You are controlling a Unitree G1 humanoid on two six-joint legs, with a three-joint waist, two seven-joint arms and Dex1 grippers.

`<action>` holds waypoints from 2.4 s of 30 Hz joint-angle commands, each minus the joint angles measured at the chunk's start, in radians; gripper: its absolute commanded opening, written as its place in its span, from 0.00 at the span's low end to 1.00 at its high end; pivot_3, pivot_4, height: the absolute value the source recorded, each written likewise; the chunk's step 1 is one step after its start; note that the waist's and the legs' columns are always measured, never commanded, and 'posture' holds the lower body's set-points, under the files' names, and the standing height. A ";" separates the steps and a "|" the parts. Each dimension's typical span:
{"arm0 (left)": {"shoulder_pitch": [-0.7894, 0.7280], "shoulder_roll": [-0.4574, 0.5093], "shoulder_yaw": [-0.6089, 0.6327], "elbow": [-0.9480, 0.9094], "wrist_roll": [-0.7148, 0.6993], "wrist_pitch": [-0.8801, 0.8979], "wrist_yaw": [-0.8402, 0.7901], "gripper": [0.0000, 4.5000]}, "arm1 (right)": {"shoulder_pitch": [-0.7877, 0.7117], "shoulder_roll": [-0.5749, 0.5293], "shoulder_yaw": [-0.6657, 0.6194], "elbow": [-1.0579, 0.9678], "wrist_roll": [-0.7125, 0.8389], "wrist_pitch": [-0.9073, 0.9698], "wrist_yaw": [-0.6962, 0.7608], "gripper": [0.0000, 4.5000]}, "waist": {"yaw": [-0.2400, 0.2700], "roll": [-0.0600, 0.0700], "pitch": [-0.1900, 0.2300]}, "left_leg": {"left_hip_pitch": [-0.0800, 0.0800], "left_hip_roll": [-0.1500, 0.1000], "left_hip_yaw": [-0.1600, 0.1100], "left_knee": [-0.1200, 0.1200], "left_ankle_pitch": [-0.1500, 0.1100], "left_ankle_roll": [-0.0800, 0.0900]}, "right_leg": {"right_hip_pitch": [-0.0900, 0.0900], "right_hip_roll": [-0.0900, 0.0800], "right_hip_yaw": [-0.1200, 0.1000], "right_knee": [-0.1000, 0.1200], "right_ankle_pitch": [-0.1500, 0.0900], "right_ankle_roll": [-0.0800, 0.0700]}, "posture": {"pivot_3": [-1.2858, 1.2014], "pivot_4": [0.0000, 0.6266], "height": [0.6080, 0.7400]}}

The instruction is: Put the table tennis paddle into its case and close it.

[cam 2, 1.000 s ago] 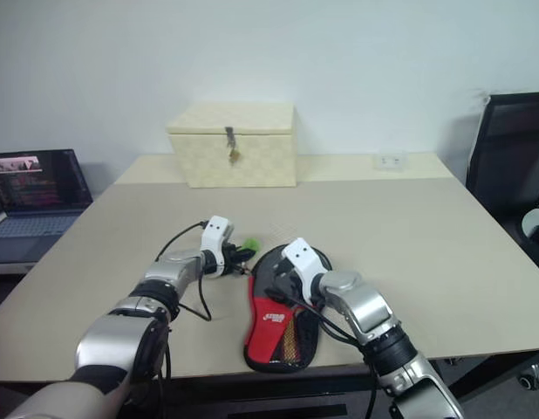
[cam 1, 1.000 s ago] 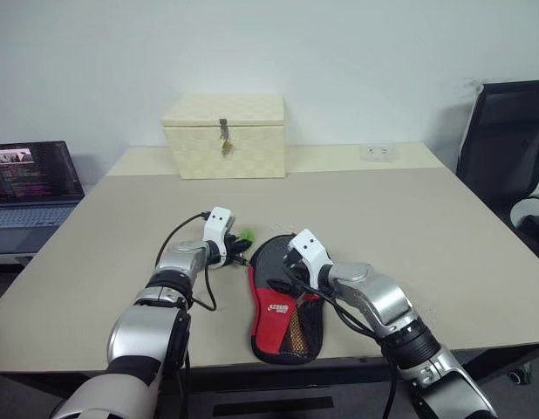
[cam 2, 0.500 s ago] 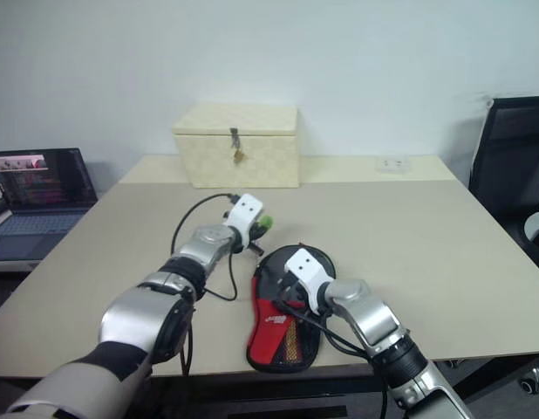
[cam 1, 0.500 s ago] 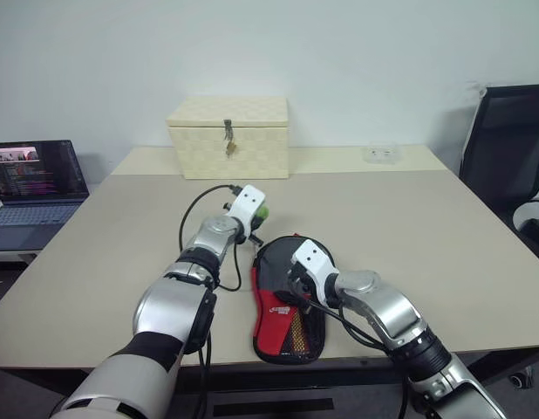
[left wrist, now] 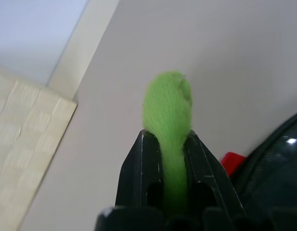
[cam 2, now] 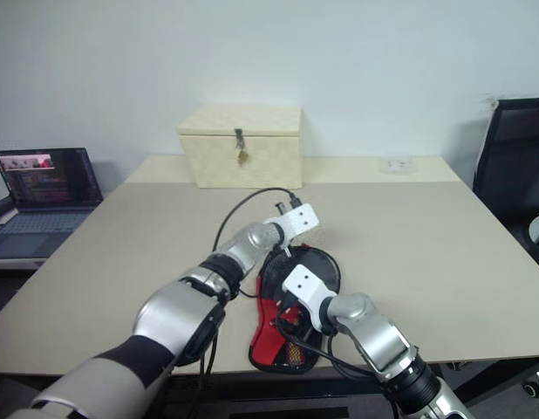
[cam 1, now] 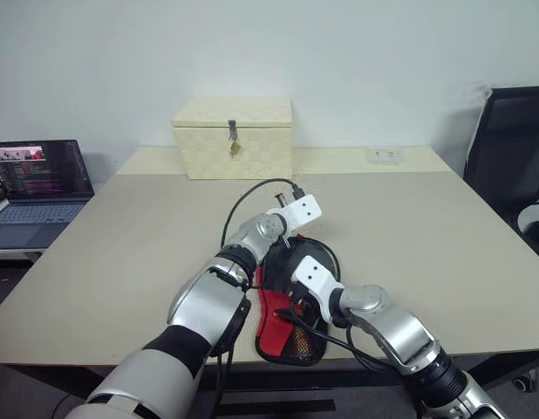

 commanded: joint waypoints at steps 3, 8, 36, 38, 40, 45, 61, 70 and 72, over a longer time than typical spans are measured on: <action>-0.062 -0.028 -0.041 -0.027 0.057 -0.059 0.050 0.02 | 0.058 -0.006 0.076 0.055 -0.011 0.085 0.010 1.00 | 0.003 0.000 0.000 | 0.000 0.000 0.000 0.000 0.000 0.000 | 0.000 0.000 0.000 0.000 0.000 0.000 | 0.52 0.24 1.00; -0.071 -0.044 -0.084 -0.026 0.111 -0.094 0.098 0.02 | 0.073 -0.002 0.083 0.030 -0.014 0.100 0.008 1.00 | 0.009 0.000 0.000 | 0.000 -0.001 -0.001 0.000 0.000 0.000 | 0.000 -0.001 0.000 0.000 0.000 0.001 | 0.52 0.24 1.00; -0.017 -0.023 0.011 -0.021 0.034 -0.104 0.007 0.02 | 0.024 0.082 -0.050 -0.038 0.062 0.168 0.028 1.00 | 0.006 0.000 0.000 | 0.000 -0.003 -0.001 0.000 0.000 0.000 | 0.001 -0.002 0.000 0.000 0.000 0.001 | 0.52 0.24 1.00; -0.004 -0.013 0.026 -0.023 0.019 -0.087 -0.030 0.02 | 0.014 0.084 -0.060 -0.039 0.072 0.172 0.027 1.00 | 0.003 0.000 0.000 | 0.000 -0.003 -0.001 0.000 0.000 0.000 | 0.001 -0.002 -0.001 0.000 0.000 0.001 | 0.52 0.24 1.00; 0.000 -0.007 0.045 -0.028 -0.004 -0.088 -0.074 0.18 | 0.000 0.085 -0.065 -0.033 0.081 0.170 0.024 1.00 | 0.002 0.000 0.000 | 0.000 -0.003 -0.001 0.000 0.000 0.000 | 0.001 -0.002 -0.001 0.001 0.000 0.000 | 0.52 0.24 1.00; -0.006 0.001 0.075 -0.036 -0.045 -0.103 -0.139 0.55 | -0.031 0.089 -0.072 -0.015 0.093 0.163 0.022 1.00 | 0.001 0.000 0.000 | 0.000 -0.003 -0.001 0.001 0.000 0.000 | 0.001 -0.002 -0.001 0.001 0.000 0.000 | 0.52 0.24 1.00; 0.013 0.137 0.302 -0.093 -0.314 -0.090 -0.495 0.99 | -0.122 -0.011 -0.216 -0.101 0.223 0.217 0.083 1.00 | -0.009 0.000 0.000 | -0.001 -0.003 -0.002 0.001 0.000 0.000 | 0.000 -0.003 -0.002 0.001 0.001 -0.001 | 0.52 0.24 1.00; 0.204 0.312 0.444 -0.361 -0.589 0.133 -0.934 0.99 | -0.208 -0.084 -0.394 -0.032 0.295 0.144 0.084 1.00 | -0.023 0.001 0.000 | -0.001 -0.002 -0.003 0.000 0.000 0.000 | 0.000 -0.003 -0.002 0.001 0.002 -0.003 | 0.52 0.24 1.00; 0.314 0.366 0.442 -0.535 -0.650 0.255 -1.021 0.99 | -0.238 -0.087 -0.409 0.092 0.250 0.078 0.033 1.00 | -0.030 0.001 0.000 | 0.000 -0.002 -0.002 0.000 0.000 0.000 | 0.000 -0.003 -0.001 0.002 0.002 -0.003 | 0.52 0.24 1.00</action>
